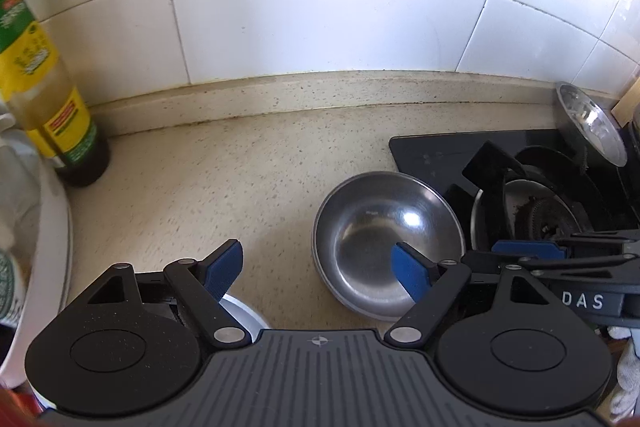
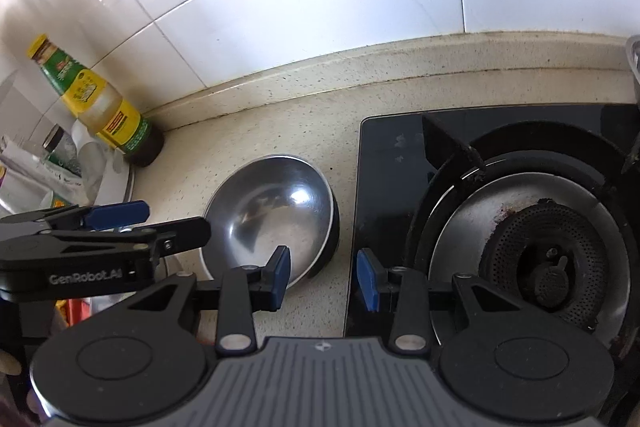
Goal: Organize plates and bowls
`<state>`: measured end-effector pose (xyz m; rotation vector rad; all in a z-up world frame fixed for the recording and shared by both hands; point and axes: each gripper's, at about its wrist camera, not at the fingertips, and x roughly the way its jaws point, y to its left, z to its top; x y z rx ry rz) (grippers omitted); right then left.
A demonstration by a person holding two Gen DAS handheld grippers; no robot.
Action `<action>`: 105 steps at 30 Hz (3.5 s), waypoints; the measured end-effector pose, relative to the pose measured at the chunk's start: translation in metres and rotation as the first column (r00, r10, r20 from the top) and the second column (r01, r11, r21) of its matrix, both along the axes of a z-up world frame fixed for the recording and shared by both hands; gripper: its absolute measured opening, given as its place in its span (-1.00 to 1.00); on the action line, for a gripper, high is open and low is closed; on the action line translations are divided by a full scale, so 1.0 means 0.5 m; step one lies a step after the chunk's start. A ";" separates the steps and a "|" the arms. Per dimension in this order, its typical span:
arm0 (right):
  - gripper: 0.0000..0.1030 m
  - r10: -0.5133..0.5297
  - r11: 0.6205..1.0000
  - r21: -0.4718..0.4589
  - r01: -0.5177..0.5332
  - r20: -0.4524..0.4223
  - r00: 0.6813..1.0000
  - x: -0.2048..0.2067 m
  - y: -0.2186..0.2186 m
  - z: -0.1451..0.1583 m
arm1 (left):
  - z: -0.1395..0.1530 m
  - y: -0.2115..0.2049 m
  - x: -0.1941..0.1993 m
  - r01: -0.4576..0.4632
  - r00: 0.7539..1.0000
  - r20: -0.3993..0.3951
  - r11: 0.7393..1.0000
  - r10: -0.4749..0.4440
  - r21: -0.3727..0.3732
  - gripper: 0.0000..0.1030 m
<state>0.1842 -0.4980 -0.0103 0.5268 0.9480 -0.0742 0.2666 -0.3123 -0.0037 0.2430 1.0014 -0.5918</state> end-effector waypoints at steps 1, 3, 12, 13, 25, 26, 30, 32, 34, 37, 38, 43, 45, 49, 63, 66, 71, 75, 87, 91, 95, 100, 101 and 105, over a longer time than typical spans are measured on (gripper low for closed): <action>-0.32 -0.003 1.000 0.002 0.003 -0.003 1.000 0.004 -0.002 -0.004 | -0.005 -0.005 0.007 0.002 1.000 -0.005 1.000 -0.002 0.003 0.67; -0.32 -0.010 1.000 0.010 0.010 -0.013 1.000 0.010 -0.007 -0.011 | -0.015 -0.014 0.017 0.004 1.000 -0.013 1.000 -0.004 0.010 0.67; -0.31 -0.014 0.999 0.031 0.015 -0.030 0.999 0.029 -0.016 -0.033 | -0.050 -0.042 0.046 0.032 0.998 -0.048 0.999 -0.031 0.030 0.67; -0.31 -0.013 0.999 0.034 0.014 -0.031 0.999 0.031 -0.016 -0.034 | -0.052 -0.045 0.048 0.036 0.998 -0.049 0.999 -0.035 0.031 0.67; -0.31 0.010 0.999 0.045 -0.008 -0.042 0.999 0.053 0.002 -0.050 | -0.097 -0.059 0.076 0.038 0.995 -0.093 0.998 -0.034 0.046 0.60; -0.31 0.013 0.999 0.045 -0.012 -0.042 0.999 0.053 0.004 -0.050 | -0.101 -0.060 0.076 0.040 0.995 -0.098 0.998 -0.035 0.045 0.57; -0.32 0.015 0.999 0.039 -0.014 -0.035 0.999 0.056 0.009 -0.053 | -0.112 -0.065 0.079 0.053 0.993 -0.107 0.997 -0.048 0.050 0.50; -0.32 0.014 0.999 0.044 -0.012 -0.036 0.999 0.058 0.009 -0.053 | -0.120 -0.068 0.082 0.061 0.991 -0.120 0.997 -0.054 0.055 0.44; -0.31 0.018 0.999 0.048 -0.016 -0.036 0.999 0.057 0.012 -0.052 | -0.126 -0.068 0.083 0.064 0.990 -0.130 0.997 -0.056 0.054 0.40; -0.37 0.022 0.999 0.032 -0.020 -0.037 0.999 0.060 0.015 -0.052 | -0.127 -0.067 0.085 0.071 0.989 -0.132 0.996 -0.065 0.046 0.35; -0.45 0.016 0.999 0.031 -0.015 -0.037 0.999 0.060 0.014 -0.052 | -0.127 -0.069 0.085 0.075 0.989 -0.131 0.996 -0.069 0.047 0.34; -0.61 0.028 0.999 0.043 -0.027 -0.036 0.999 0.059 0.015 -0.051 | -0.128 -0.072 0.085 0.094 0.985 -0.146 0.995 -0.087 0.040 0.30; -0.61 0.042 0.998 0.041 -0.041 -0.029 0.999 0.060 0.019 -0.052 | -0.129 -0.073 0.083 0.100 0.985 -0.148 0.994 -0.093 0.038 0.29; -0.63 0.037 0.998 0.059 -0.035 -0.028 0.999 0.064 0.015 -0.055 | -0.128 -0.074 0.077 0.112 0.984 -0.147 0.993 -0.106 0.038 0.29; -0.61 0.029 0.995 0.099 -0.023 -0.057 0.998 0.075 0.010 -0.066 | -0.126 -0.056 0.089 0.094 0.984 -0.157 0.995 -0.089 0.029 0.27; -0.59 0.027 0.994 0.105 -0.020 -0.063 0.998 0.076 0.013 -0.070 | -0.126 -0.057 0.083 0.111 0.982 -0.157 0.993 -0.105 0.031 0.28; -0.61 0.017 0.994 0.112 -0.012 -0.044 0.999 0.072 0.014 -0.073 | -0.123 -0.059 0.075 0.122 0.980 -0.160 0.992 -0.117 0.019 0.12; -0.65 0.002 0.993 0.117 0.001 -0.026 1.000 0.063 0.004 -0.065 | -0.117 -0.054 0.068 0.121 0.981 -0.154 0.993 -0.118 0.013 0.03; -0.67 -0.019 0.995 0.096 0.014 0.048 0.999 0.044 -0.006 -0.008 | -0.061 -0.054 0.050 0.120 0.987 -0.101 0.992 -0.123 -0.031 0.04; -0.67 -0.012 0.996 0.087 0.007 0.065 0.998 0.037 0.001 0.012 | -0.045 -0.049 0.042 0.117 0.989 -0.083 0.992 -0.120 -0.040 0.04; -0.67 -0.001 0.997 0.073 -0.005 0.086 0.996 0.030 0.013 0.035 | -0.023 -0.034 0.034 0.110 0.992 -0.062 0.993 -0.113 -0.050 0.05; -0.67 0.018 0.998 0.054 -0.025 0.114 0.993 0.020 0.036 0.065 | 0.007 -0.011 0.014 0.099 0.995 -0.028 0.993 -0.101 -0.060 0.07; -0.67 0.023 0.998 0.051 -0.029 0.119 0.993 0.017 0.041 0.072 | 0.013 -0.006 0.011 0.096 0.995 -0.021 0.993 -0.098 -0.061 0.07; -0.67 0.045 0.998 0.039 -0.050 0.139 0.989 0.007 0.063 0.094 | 0.038 0.019 -0.009 0.081 0.997 0.003 0.994 -0.082 -0.072 0.10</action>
